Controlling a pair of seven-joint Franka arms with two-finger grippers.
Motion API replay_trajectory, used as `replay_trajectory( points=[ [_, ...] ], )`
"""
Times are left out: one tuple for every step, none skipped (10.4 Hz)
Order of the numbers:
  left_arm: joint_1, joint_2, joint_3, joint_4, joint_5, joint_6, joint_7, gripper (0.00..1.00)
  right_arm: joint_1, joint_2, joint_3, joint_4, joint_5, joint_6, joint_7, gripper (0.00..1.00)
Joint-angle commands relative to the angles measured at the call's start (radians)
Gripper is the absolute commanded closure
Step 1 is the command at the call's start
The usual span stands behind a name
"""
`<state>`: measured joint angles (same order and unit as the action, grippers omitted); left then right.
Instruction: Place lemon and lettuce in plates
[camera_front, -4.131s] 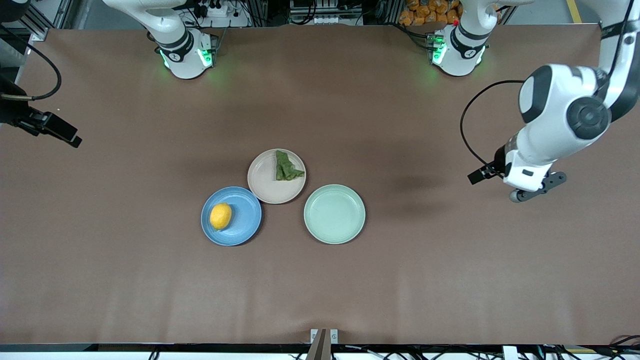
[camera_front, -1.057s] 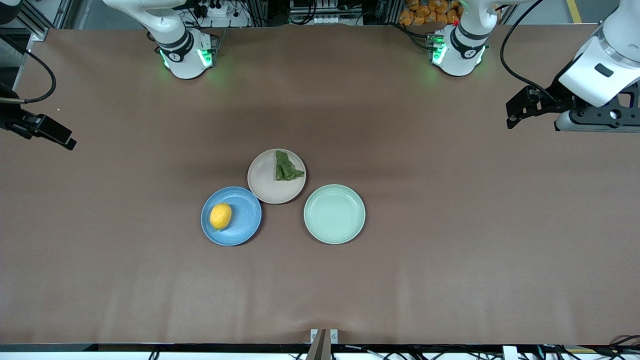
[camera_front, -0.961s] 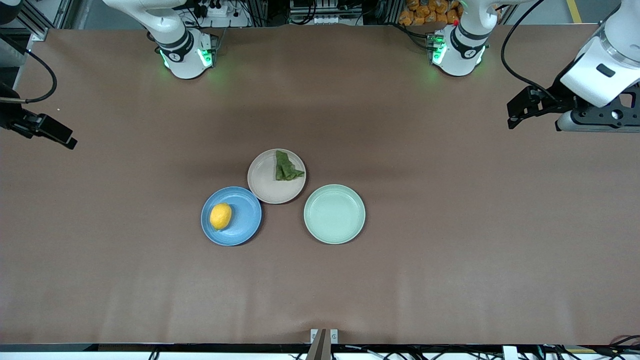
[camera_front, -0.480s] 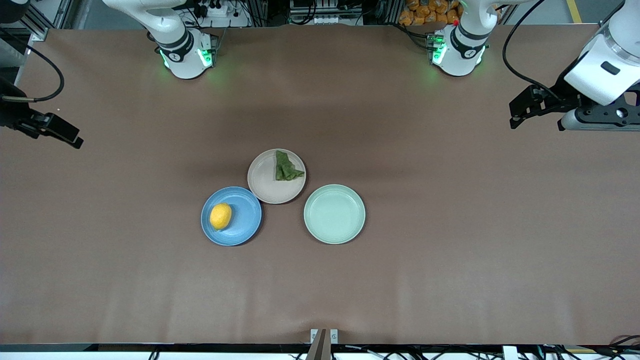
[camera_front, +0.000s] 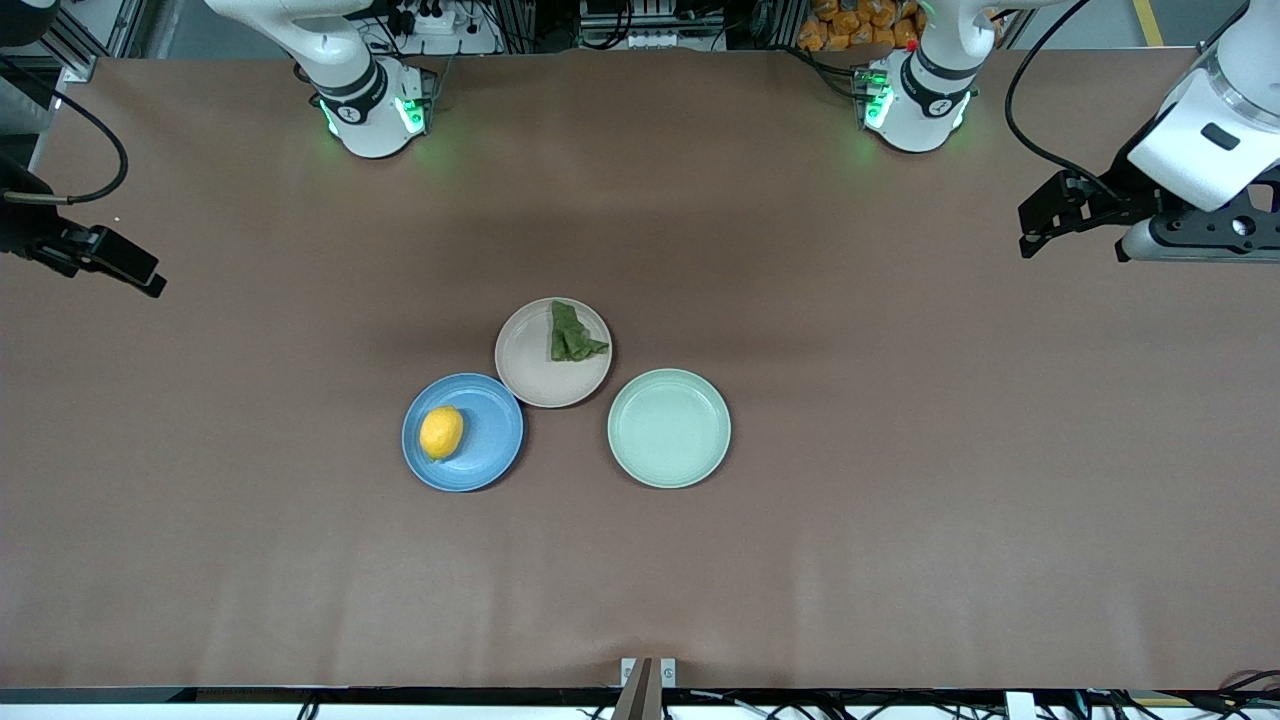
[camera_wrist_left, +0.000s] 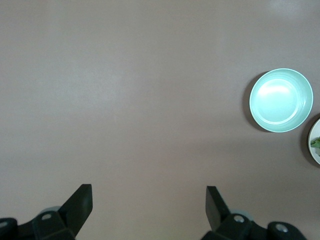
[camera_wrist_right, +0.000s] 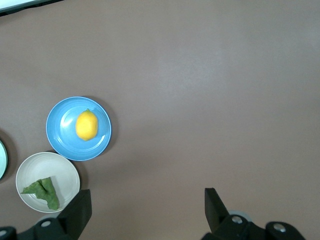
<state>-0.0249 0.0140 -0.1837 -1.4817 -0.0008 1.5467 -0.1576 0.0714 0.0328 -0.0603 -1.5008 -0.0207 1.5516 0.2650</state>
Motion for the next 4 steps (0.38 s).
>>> replay_trajectory(
  points=[
    [0.005, 0.000, -0.003, 0.018, 0.018, -0.010, 0.030, 0.00, -0.010, 0.012, 0.002, 0.030, -0.008, -0.019, 0.003, 0.00],
    [0.005, -0.002, -0.003, 0.018, 0.018, -0.010, 0.030, 0.00, -0.010, 0.012, 0.002, 0.030, -0.008, -0.019, 0.003, 0.00],
    [0.005, 0.000, -0.003, 0.018, 0.018, -0.008, 0.030, 0.00, -0.010, 0.012, 0.002, 0.030, -0.008, -0.019, 0.005, 0.00],
    [0.005, -0.002, -0.003, 0.017, 0.018, -0.004, 0.030, 0.00, -0.010, 0.012, 0.002, 0.030, -0.008, -0.019, 0.005, 0.00]
  ],
)
